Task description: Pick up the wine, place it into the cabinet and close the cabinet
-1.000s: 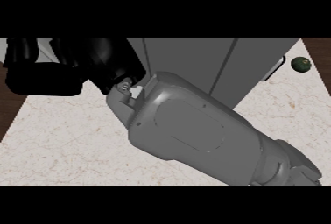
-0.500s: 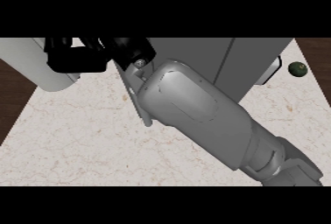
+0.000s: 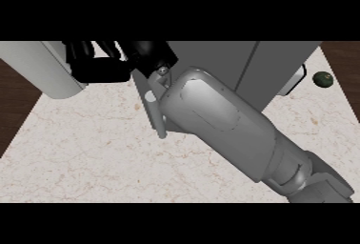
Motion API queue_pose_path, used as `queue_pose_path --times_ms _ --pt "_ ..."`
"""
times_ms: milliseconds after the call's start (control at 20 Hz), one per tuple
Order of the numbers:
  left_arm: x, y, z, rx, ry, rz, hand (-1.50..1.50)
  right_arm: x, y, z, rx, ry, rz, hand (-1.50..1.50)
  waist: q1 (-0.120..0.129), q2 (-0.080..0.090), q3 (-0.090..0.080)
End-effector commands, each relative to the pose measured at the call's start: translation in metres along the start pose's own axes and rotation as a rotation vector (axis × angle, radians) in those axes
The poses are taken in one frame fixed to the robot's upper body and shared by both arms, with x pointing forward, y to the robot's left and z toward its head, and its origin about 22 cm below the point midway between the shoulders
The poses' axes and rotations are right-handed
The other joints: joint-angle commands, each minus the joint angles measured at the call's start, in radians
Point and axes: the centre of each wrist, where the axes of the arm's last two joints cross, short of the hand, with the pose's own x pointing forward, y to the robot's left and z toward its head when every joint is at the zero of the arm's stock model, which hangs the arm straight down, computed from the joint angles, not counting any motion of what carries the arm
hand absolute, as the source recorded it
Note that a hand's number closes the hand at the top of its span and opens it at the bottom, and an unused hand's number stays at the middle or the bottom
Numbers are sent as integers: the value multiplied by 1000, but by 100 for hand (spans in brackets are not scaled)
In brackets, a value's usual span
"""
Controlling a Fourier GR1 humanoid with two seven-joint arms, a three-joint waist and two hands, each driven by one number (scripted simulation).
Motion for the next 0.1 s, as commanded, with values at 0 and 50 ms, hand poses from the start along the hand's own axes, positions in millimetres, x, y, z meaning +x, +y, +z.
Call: queue_pose_path --times_ms 0,50 --pt "0 -6 -3 1 11 10 150 -68 -74 13 -206 235 76 150 -37 82 23" --pt "1 -6 -5 -8 -1 8 150 -71 -64 13 -196 237 65 150 -39 82 21"
